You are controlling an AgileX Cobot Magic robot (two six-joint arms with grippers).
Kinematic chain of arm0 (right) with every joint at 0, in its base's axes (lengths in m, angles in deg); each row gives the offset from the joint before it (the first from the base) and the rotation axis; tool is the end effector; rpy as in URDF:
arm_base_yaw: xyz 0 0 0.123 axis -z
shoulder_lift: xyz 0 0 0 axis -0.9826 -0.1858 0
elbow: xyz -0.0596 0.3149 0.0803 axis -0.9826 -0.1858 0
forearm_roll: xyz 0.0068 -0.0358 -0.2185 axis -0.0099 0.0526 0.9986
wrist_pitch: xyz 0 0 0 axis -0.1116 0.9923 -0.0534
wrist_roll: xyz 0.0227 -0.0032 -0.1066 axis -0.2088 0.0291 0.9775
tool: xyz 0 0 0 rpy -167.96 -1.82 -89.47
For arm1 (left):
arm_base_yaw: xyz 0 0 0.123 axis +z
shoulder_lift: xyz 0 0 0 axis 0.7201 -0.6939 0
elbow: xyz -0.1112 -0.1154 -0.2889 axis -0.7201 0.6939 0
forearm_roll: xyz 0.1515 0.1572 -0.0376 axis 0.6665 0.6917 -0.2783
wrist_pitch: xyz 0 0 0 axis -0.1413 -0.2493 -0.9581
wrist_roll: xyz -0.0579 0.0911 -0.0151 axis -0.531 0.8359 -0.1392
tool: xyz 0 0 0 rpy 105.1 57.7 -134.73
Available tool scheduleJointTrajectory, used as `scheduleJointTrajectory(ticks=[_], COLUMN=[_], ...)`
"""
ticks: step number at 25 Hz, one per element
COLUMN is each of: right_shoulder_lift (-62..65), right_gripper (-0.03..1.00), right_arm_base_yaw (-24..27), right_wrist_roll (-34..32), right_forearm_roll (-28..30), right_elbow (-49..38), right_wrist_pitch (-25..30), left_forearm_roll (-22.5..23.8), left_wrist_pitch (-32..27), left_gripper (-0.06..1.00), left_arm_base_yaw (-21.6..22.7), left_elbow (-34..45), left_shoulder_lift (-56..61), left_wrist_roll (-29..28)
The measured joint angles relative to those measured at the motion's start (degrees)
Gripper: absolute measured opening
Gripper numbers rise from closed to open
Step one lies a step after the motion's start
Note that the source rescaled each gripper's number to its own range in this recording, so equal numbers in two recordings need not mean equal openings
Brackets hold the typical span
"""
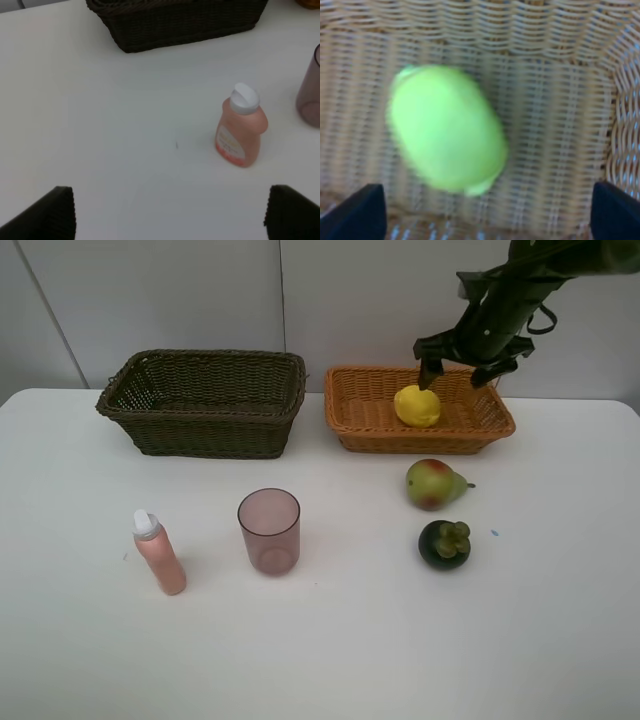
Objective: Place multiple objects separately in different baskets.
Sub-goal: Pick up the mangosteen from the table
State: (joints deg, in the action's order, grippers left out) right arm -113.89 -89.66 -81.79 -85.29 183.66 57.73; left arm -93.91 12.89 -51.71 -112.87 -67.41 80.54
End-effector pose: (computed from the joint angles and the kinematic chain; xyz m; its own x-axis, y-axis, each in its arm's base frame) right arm 0.4622 0.0839 0.2447 -0.8705 -0.2034 -0.4481 -0.2156 0.9762 -0.0244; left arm -0.0580 -0.0076 0.2313 -0.5189 0.1121 -0.8475 0.2329 0.9724 -0.0140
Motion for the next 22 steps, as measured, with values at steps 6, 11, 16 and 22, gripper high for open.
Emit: scheduleJointTrajectory(ticks=[6,11,16,22], right_shoulder_lift=[5.4,12.0,19.9,27.1], right_gripper=[0.61,0.61,0.61,0.61], right_arm_base_yaw=[-1.3,-2.4,-4.7,-9.5], right_wrist_roll=[-2.5,-3.7,-4.1,-4.4], right_forearm_roll=[1.5,2.2,2.6,2.7], right_elbow=[-0.2,-8.8,-21.3,-33.6], right_wrist_pitch=[6.3,6.3,4.1,1.9], left_forearm_roll=[0.0,0.0,0.0,0.0], left_wrist_pitch=[0.0,0.0,0.0,0.0], left_gripper=[1.0,1.0,1.0,1.0], left_arm_base_yaw=[0.0,0.0,0.0,0.0], left_elbow=[0.0,0.0,0.0,0.0], left_shoulder_lift=[0.0,0.0,0.0,0.0], left_wrist_roll=[0.0,0.0,0.0,0.0])
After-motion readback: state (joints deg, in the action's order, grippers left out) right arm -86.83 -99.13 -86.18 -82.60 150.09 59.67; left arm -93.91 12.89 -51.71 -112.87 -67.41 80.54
